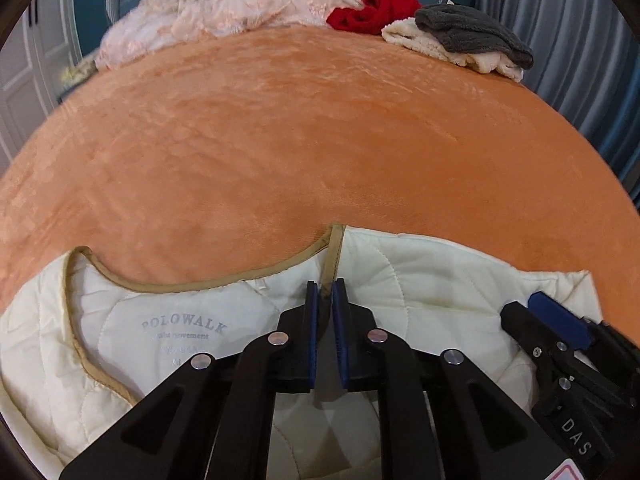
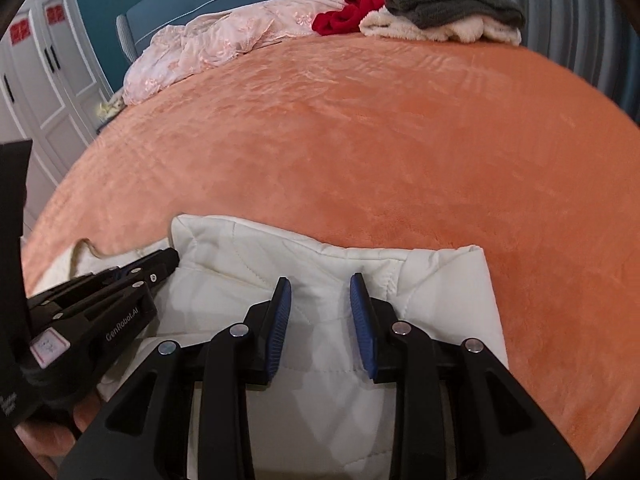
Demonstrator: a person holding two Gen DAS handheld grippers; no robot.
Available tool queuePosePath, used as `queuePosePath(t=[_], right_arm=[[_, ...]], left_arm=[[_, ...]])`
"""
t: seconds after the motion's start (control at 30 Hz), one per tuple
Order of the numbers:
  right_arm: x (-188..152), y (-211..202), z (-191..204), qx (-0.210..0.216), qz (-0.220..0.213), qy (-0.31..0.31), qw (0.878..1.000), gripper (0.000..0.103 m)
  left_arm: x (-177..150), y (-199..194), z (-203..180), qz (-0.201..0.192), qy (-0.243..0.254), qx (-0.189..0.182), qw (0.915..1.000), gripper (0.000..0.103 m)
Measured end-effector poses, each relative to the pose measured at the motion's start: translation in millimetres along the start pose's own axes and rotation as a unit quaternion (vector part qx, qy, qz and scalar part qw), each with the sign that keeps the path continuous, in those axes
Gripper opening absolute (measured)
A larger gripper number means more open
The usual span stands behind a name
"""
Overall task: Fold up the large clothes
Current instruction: 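Open both tools and release the folded jacket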
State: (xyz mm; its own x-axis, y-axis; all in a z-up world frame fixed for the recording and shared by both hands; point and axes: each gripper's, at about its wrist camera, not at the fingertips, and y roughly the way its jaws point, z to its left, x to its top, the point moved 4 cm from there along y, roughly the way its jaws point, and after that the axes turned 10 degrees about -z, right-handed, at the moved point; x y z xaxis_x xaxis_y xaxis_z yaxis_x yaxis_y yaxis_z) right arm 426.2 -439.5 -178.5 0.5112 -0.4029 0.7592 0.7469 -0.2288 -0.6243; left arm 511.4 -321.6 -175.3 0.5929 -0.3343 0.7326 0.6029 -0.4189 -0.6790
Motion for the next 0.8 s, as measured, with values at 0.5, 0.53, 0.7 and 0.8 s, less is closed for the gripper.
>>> queuePosePath(t=[0.5, 0.53, 0.7, 0.8], right_arm=[[-1.4, -6.3, -4.8, 0.033, -0.023, 0.025, 0.999, 0.040], [1.1, -10.9, -6.3, 0.029, -0.021, 0.028, 0.999, 0.040], [27.8, -98.0, 13.6, -0.006, -0.115, -0.016, 0.993, 0.042], [26.3, -139.4, 50.8, 0.029, -0.131, -0.059, 0.989, 0.042]], left_arm=[[2.8, -12.8, 16.3, -0.017, -0.061, -0.026, 0.9976, 0.015], [3.6, -25.3, 23.6, -0.020, -0.081, -0.023, 0.9962, 0.016], [5.2, -114.3, 63.9, -0.075, -0.099, -0.028, 0.9919, 0.031], [-14.0, -151.9, 96.2, -0.070, -0.056, 0.024, 0.9957, 0.032]])
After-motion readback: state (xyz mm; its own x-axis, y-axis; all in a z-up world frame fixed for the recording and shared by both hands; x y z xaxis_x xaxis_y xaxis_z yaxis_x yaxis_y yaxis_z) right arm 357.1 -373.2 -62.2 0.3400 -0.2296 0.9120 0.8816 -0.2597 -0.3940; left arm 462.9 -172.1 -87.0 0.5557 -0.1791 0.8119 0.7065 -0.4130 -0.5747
